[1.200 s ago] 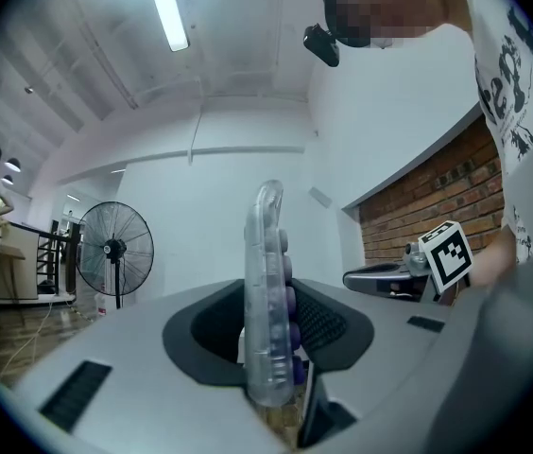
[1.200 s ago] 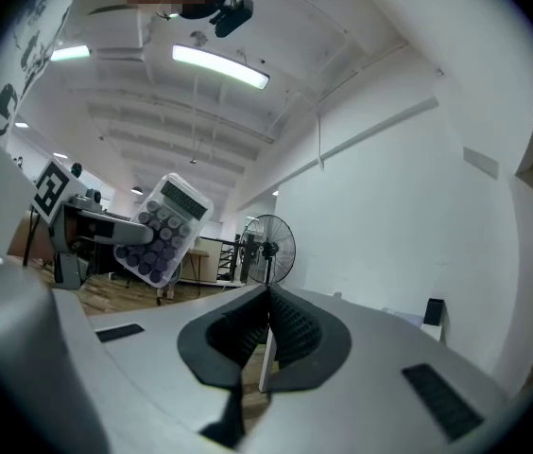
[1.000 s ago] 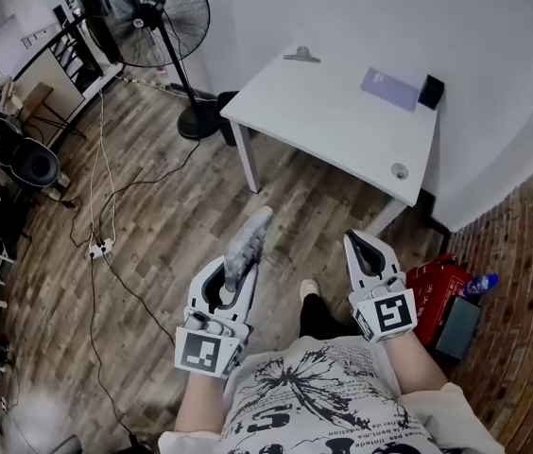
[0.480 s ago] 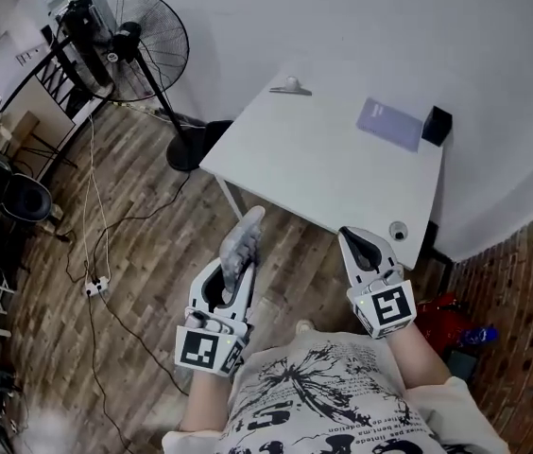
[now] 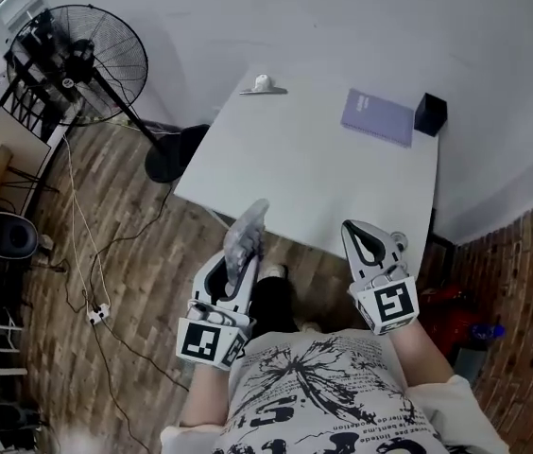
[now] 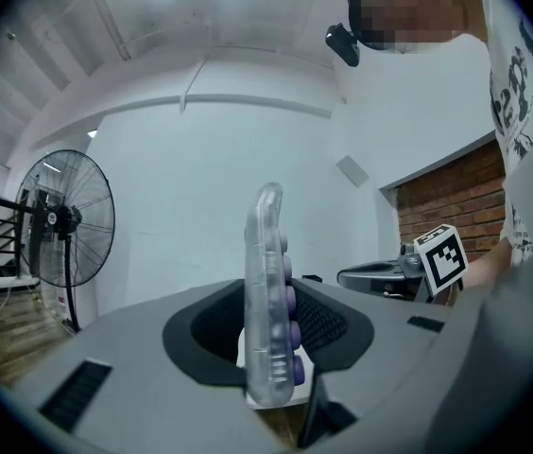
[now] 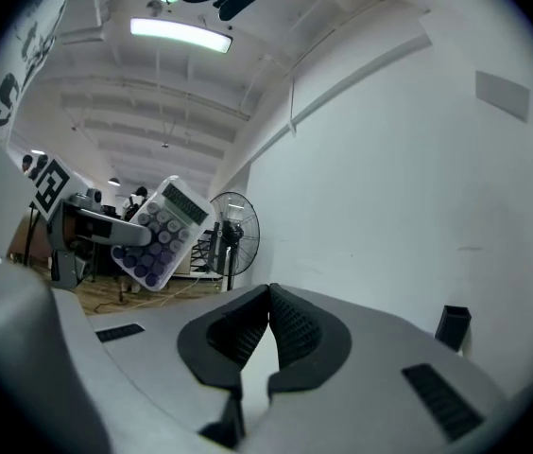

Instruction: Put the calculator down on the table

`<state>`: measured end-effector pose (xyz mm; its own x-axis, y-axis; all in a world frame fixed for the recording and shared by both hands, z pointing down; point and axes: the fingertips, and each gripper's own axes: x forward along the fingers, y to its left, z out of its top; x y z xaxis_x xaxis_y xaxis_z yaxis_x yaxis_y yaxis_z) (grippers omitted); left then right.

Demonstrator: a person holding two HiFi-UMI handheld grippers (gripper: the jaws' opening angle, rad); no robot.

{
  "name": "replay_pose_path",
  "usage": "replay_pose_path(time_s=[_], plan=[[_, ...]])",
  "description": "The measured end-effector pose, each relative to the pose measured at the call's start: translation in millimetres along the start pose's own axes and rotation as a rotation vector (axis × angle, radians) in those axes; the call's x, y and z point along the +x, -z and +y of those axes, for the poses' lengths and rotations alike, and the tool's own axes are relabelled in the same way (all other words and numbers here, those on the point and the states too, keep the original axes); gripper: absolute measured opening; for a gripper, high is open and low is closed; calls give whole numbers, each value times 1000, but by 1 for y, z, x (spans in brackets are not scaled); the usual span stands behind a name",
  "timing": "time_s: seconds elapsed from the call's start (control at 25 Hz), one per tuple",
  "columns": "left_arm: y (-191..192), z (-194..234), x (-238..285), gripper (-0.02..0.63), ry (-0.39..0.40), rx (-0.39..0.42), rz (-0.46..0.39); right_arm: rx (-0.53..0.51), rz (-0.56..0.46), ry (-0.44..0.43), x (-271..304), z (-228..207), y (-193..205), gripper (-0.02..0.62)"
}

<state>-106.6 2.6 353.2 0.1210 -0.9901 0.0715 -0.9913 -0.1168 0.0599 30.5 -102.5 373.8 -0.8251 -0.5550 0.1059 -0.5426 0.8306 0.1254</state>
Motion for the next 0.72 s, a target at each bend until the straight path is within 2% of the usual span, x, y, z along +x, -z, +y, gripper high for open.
replay_pose_path(time_s=[0.2, 0.4, 0.72], plan=[[-3, 34, 75, 144, 127, 29, 38, 36, 16, 157, 47, -50, 3, 15], [-6, 73, 149, 144, 243, 42, 72, 73, 51, 266, 97, -88, 9, 15], [41, 117, 247, 144, 402, 41, 190, 123, 145, 391, 157, -120, 43, 15]])
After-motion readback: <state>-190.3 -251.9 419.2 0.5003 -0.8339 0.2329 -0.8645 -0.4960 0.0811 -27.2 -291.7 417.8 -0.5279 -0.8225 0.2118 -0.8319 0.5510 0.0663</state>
